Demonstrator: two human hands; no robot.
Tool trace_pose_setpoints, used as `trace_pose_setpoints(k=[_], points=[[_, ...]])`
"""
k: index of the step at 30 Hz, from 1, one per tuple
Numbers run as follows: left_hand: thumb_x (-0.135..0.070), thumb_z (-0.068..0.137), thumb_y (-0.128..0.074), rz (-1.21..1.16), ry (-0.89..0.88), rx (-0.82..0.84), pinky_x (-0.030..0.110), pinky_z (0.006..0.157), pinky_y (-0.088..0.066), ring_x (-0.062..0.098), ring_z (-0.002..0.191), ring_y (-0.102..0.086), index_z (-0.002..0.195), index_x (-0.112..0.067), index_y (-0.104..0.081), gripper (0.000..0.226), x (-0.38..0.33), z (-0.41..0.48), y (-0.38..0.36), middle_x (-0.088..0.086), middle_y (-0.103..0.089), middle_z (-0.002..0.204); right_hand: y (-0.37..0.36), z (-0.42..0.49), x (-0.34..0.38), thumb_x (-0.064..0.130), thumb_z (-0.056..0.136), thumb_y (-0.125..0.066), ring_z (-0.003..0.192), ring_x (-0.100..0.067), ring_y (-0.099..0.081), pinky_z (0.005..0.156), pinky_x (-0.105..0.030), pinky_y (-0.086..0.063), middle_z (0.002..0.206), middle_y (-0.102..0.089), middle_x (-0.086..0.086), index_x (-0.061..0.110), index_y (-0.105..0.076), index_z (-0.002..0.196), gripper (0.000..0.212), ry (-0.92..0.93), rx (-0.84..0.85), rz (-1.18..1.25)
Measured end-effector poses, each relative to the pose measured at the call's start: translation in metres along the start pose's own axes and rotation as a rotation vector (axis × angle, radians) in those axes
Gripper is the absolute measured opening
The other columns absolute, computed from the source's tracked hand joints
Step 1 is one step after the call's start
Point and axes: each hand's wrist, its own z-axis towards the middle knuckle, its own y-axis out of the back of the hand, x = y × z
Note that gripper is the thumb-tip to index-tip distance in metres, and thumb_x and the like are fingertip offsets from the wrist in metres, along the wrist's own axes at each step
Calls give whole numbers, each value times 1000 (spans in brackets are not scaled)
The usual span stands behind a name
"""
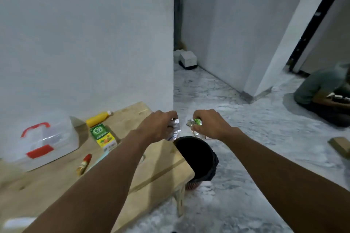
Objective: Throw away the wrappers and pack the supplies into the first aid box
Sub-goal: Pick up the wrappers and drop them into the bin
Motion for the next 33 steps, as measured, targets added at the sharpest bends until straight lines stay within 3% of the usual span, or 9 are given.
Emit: trace_pose_setpoints(k=[4,7,10,14,18,24,28,33], points=[[-24,85,-65,-53,-23,40,36,74,-46,34,93,-60,113,-18,-58,30,-6,60,-19,12,-68,97,13,24,-43,24,85,-70,97,-30,-61,71,-28,-37,102,-69,-11,10,-66,104,24,-85,-1,-12],[-23,86,-66,-88,-46,88,32,68,-39,33,92,-61,112,-18,-60,26,-9,99,-37,11,-68,96,17,44,-75,16,83,-66,91,-38,-62,67,-29,-35,94,-70,-15,4,-68,93,15,-97,-40,-30],[-23,86,-64,-113,-55,119,31,64,-36,34,89,-61,109,-20,-61,23,-8,129,-58,12,-67,94,19,63,-102,25,88,-64,83,-36,-62,64,-30,-38,88,-70,-13,7,-65,88,19,-133,-23,-53],[-24,85,-62,-155,-36,151,35,70,-46,35,91,-64,108,-23,-63,23,-6,156,-97,12,-70,94,5,85,-132,32,91,-60,88,-35,-63,66,-34,-44,93,-71,-13,12,-65,96,21,-142,66,-72],[-31,88,-60,-201,84,189,36,75,-50,37,93,-65,111,-24,-64,24,-5,176,-131,13,-71,98,-19,114,-170,33,93,-58,92,-38,-63,72,-39,-50,93,-71,-16,11,-65,97,23,-71,173,-96],[-29,91,-61,-298,343,197,31,78,-44,30,99,-65,117,-19,-64,28,-14,194,-178,6,-71,104,-40,156,-228,31,91,-66,85,-27,-58,70,-28,-39,90,-64,-7,12,-62,108,26,-46,419,-8],[-29,89,-58,-350,524,179,32,67,-43,32,86,-66,107,-18,-62,21,-24,195,-224,4,-64,82,-69,171,-264,28,89,-71,80,-19,-52,70,-25,-35,84,-57,0,11,-64,110,28,-17,542,28],[-27,87,-61,-338,684,209,34,62,-46,29,72,-60,102,-18,-60,16,-28,187,-283,-4,-45,65,-128,173,-296,21,84,-72,81,-26,-62,68,-29,-43,87,-66,-8,12,-66,103,22,-69,625,54]])
